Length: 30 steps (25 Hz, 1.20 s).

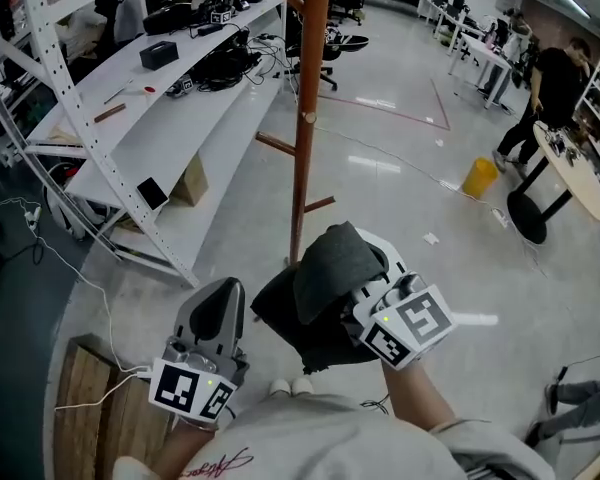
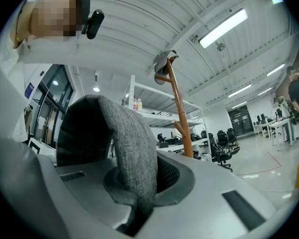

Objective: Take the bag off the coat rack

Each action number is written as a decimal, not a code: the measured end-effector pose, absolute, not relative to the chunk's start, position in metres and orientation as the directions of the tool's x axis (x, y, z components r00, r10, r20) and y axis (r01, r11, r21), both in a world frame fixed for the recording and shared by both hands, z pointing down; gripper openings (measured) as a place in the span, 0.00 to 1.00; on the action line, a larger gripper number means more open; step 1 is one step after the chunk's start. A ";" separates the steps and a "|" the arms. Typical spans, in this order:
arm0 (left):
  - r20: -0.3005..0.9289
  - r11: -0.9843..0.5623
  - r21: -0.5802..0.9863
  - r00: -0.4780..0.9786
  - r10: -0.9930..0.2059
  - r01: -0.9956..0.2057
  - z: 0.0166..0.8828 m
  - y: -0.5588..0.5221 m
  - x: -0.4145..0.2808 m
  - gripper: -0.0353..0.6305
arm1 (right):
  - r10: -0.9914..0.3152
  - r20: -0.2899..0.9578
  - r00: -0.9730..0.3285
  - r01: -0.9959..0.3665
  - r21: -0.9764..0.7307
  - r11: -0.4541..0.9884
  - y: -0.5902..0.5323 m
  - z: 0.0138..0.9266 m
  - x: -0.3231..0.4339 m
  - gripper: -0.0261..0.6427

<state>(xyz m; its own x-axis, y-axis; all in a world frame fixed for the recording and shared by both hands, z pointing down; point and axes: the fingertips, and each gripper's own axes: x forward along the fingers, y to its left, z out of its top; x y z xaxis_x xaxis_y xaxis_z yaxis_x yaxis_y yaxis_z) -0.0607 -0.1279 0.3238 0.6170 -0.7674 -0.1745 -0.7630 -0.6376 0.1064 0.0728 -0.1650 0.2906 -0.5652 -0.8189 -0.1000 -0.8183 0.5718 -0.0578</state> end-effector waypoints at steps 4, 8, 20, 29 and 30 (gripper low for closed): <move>-0.174 -0.642 0.107 0.622 -0.764 -0.759 0.326 -0.129 -0.059 0.08 | -0.809 -0.089 -0.581 -0.807 -0.063 0.587 -0.156 0.306 0.070 0.06; -0.179 -0.647 0.110 0.625 -0.760 -0.754 0.325 -0.130 -0.057 0.08 | -0.806 -0.073 -0.588 -0.802 -0.075 0.592 -0.151 0.315 0.069 0.07; -0.175 -0.650 0.115 0.628 -0.758 -0.751 0.329 -0.129 -0.045 0.08 | -0.786 -0.040 -0.616 -0.783 -0.076 0.618 -0.144 0.326 0.068 0.06; -0.186 -0.615 0.106 0.592 -0.784 -0.782 0.330 -0.130 -0.037 0.08 | -0.755 -0.055 -0.654 -0.748 -0.103 0.656 -0.143 0.331 0.072 0.06; -0.188 -0.610 0.106 0.587 -0.788 -0.785 0.331 -0.130 -0.037 0.08 | -0.751 -0.058 -0.657 -0.744 -0.106 0.659 -0.144 0.332 0.072 0.06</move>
